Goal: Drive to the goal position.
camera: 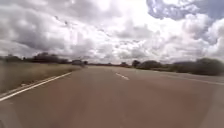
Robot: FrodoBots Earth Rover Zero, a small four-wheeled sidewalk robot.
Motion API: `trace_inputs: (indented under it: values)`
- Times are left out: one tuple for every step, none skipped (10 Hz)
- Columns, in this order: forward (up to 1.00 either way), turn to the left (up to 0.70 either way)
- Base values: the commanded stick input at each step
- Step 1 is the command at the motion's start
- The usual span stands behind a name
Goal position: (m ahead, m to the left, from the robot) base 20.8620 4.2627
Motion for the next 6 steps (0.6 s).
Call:
trace_inputs:
  values:
    - [1.00,0.00]
    - [1.00,0.00]
    - [1.00,0.00]
    - [1.00,0.00]
    - [1.00,0.10]
    - [1.00,0.06]
